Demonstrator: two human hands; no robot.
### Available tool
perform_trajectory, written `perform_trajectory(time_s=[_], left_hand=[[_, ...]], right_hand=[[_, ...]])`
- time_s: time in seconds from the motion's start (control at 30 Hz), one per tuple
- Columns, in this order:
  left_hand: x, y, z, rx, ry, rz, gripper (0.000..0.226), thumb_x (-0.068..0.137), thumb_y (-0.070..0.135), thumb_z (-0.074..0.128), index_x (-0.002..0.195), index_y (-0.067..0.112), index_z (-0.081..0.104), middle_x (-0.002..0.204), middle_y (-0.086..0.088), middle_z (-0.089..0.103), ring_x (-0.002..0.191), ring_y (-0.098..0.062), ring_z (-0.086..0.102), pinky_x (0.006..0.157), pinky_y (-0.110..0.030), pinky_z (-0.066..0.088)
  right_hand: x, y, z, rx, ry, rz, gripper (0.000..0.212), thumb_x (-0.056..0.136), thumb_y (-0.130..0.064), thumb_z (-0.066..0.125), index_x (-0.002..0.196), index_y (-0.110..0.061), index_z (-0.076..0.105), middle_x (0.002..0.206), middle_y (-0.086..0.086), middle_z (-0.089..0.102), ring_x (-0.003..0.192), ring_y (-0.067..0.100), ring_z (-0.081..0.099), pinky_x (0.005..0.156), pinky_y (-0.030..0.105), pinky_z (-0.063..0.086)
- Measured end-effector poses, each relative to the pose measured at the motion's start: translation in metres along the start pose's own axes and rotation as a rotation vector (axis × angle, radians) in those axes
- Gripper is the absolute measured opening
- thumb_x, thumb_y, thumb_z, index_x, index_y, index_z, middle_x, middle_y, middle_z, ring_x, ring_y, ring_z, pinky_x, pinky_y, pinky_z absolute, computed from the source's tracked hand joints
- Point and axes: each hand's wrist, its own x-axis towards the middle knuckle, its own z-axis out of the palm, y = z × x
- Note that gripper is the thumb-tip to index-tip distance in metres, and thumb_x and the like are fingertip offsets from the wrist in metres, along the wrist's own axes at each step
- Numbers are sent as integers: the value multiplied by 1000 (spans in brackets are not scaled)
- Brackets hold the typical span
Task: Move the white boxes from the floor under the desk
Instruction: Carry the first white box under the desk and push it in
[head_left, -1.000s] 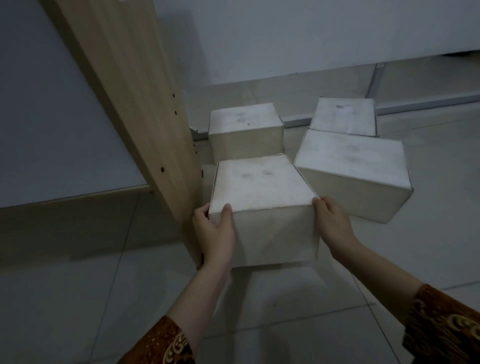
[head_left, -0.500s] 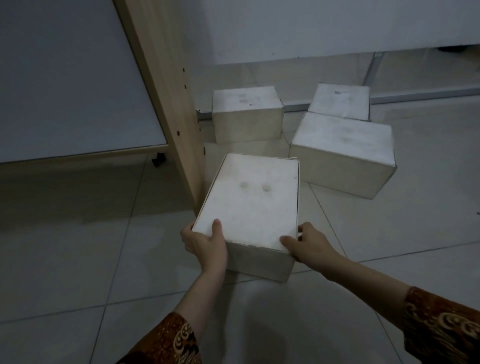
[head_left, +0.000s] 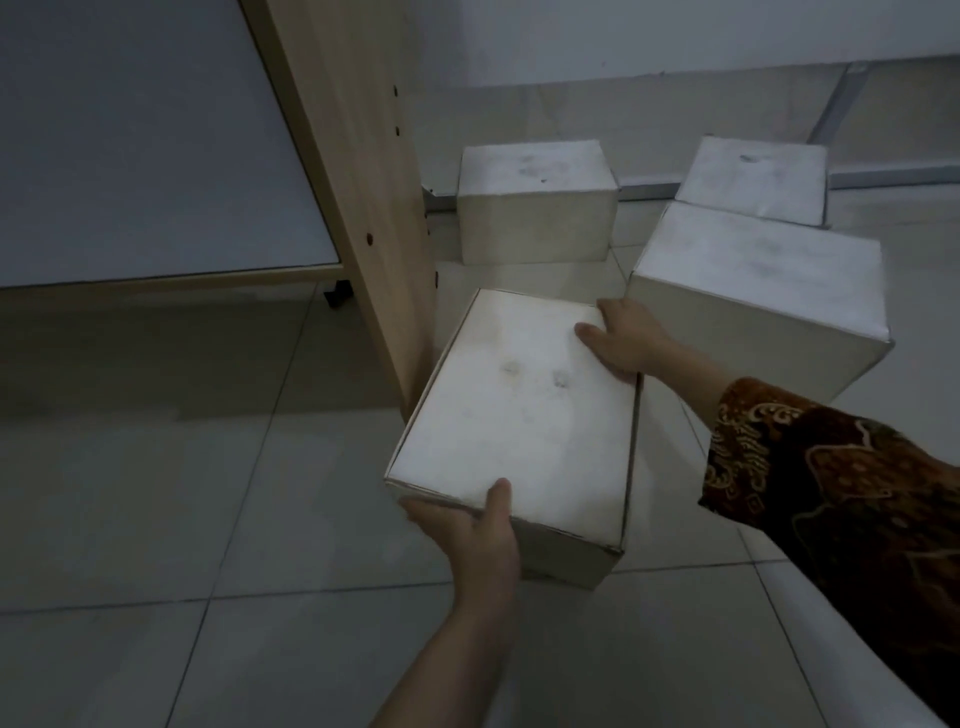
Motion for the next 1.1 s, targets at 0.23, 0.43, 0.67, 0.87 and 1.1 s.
perform_trajectory(time_s=[0.23,0.43,0.67,0.87,1.1], left_hand=[[-1,4,-5,30,-36,42,106,78,25,62,146,22,-19,160,-2,3,144,-20,23,119,-43,21],[17,23,-32,146,-133,68,72,67,27,63,135,22,39,124,-4,62,105,-24,62,98,-48,49],[16,24,-46,89,-355,-46,57,76,13,75,126,20,50,119,-7,67,102,-27,67,88,-50,54],[25,56,-64,93,-486,-98,51,81,10,69,128,15,49,119,-13,66,98,-28,68,66,-34,60],[38,124,-128,290,-648,-92,40,84,17,65,123,14,56,115,-14,69,100,-31,69,76,-38,60]], right_hand=[[-48,19,3,-258,198,66,62,93,-54,32,122,-1,47,123,22,55,111,37,53,92,43,40],[-117,46,-22,-383,-69,258,87,83,-74,9,91,-8,64,98,15,69,84,30,61,73,35,43],[-161,67,-14,970,-396,434,60,83,-55,56,125,-12,57,112,13,70,96,32,67,89,44,53],[-188,35,-20,1033,-380,420,40,88,-38,59,119,-13,55,95,7,71,78,22,69,58,27,58],[-243,-34,-9,1237,-232,412,44,88,-34,60,127,-16,49,113,12,67,94,29,67,71,36,56]])
